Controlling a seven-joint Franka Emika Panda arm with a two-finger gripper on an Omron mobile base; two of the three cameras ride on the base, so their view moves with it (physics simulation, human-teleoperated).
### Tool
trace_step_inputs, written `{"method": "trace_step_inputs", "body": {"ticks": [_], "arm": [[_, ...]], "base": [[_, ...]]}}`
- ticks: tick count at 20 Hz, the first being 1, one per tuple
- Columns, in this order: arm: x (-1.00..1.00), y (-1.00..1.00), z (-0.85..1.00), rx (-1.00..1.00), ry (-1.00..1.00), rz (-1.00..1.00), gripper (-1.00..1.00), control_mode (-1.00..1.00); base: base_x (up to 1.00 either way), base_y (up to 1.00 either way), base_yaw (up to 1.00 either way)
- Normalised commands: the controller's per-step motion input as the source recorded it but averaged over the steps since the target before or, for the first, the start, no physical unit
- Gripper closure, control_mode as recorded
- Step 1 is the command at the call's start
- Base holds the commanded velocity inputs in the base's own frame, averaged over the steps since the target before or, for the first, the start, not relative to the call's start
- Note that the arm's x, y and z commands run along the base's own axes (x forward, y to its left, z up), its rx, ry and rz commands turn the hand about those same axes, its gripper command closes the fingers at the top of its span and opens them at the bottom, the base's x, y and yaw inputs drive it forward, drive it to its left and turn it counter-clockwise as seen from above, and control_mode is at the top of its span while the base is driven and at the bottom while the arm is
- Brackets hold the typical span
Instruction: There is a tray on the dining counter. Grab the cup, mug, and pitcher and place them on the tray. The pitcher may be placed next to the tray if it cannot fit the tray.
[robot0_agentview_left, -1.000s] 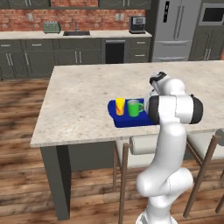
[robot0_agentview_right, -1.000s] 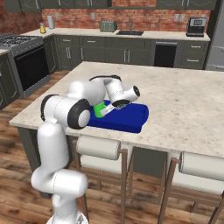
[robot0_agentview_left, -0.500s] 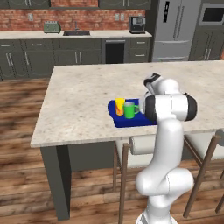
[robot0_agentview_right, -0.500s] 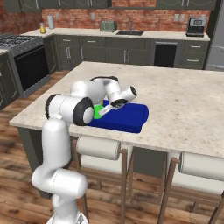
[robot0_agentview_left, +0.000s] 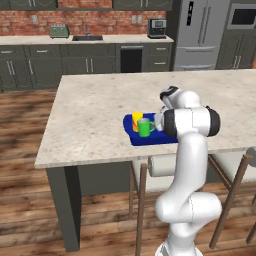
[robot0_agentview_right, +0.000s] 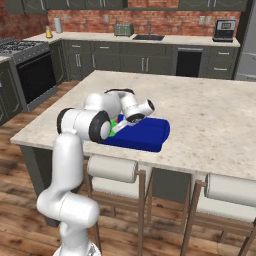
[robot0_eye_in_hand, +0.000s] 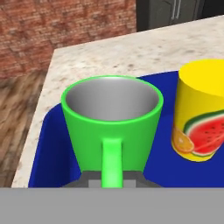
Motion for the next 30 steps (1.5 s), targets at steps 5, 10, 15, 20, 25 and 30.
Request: {"method": "trace_step_inputs", "body": {"ticks": [5,10,15,20,25,30], "arm": [[0.21,0.09,-0.22,0.0,0.0,0.03,1.0,-1.0],[0.19,0.12,-0.24,0.0,0.01,0.02,1.0,-1.0],[0.2,0.07,-0.16,0.0,0.0,0.01,1.0,-1.0],[0.15,0.01,-0.12,0.0,0.0,0.01,1.0,-1.0],[0.0,0.01,0.0,0.0,0.0,0.01,1.0,-1.0],[0.0,0.0,0.0,0.0,0.0,0.0,1.0,-1.0]], "base": [[0.0,0.0,0.0],[0.0,0.0,0.0],[0.0,0.0,0.0],[0.0,0.0,0.0],[0.0,0.0,0.0],[0.0,0.0,0.0]]}}
